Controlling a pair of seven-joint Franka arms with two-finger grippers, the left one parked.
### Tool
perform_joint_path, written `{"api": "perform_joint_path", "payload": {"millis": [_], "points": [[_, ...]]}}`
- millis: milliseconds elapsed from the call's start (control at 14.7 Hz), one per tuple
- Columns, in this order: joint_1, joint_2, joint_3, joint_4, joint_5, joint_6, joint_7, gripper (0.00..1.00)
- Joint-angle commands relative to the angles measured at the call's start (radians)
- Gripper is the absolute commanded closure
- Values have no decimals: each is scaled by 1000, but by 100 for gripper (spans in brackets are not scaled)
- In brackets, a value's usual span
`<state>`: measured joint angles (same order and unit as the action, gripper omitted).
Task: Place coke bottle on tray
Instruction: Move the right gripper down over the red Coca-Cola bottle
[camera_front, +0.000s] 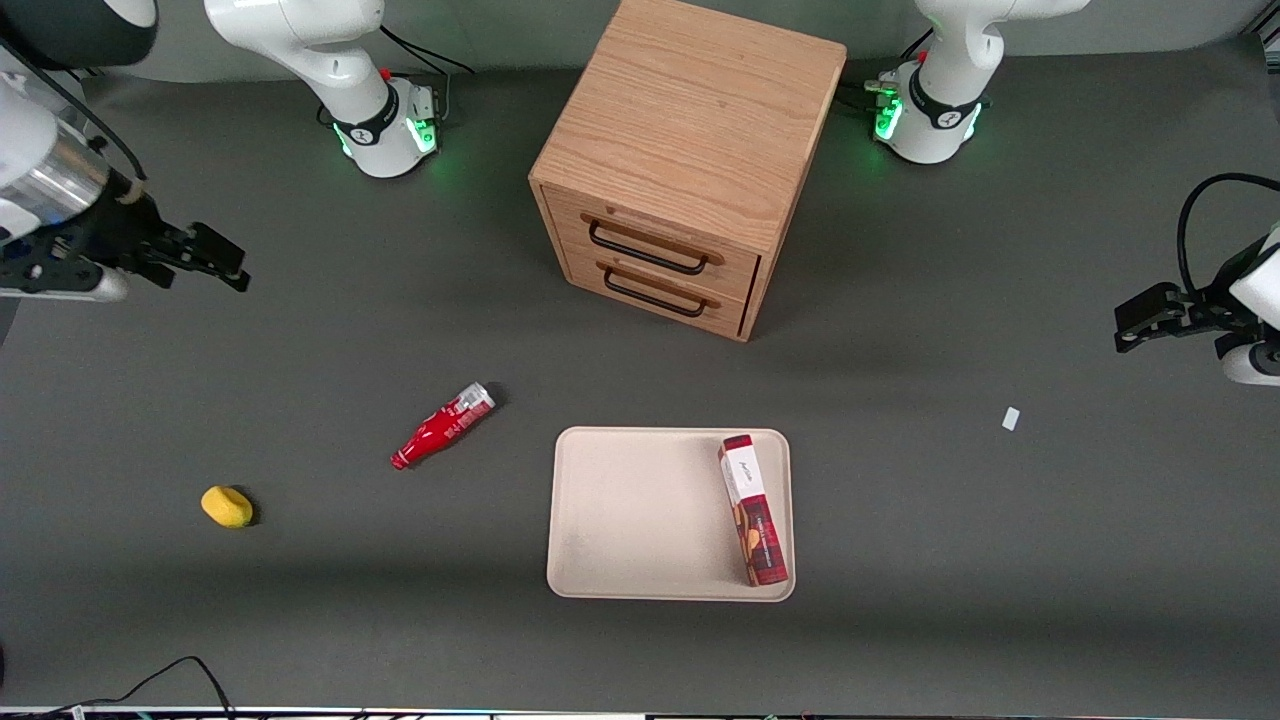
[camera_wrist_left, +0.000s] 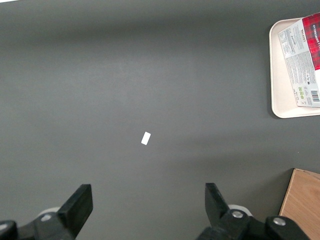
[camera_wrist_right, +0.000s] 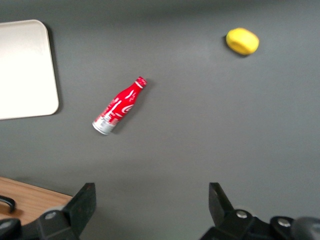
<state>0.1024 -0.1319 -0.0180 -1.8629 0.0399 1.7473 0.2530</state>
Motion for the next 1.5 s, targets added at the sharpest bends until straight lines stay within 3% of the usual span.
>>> {"api": "perform_joint_path", "payload": {"millis": [0,136,340,612,816,1155,1427], "points": [[13,110,0,47,79,35,151,0],[14,170,36,47,115,87,292,0],[14,280,102,44,98,182,558,0],[40,437,141,38,35,314,782,0],[59,543,144,37,-58,397,937,0],[79,678,142,19,-75,546,1005,0],[73,732,136,13,-89,578,1013,0]]}}
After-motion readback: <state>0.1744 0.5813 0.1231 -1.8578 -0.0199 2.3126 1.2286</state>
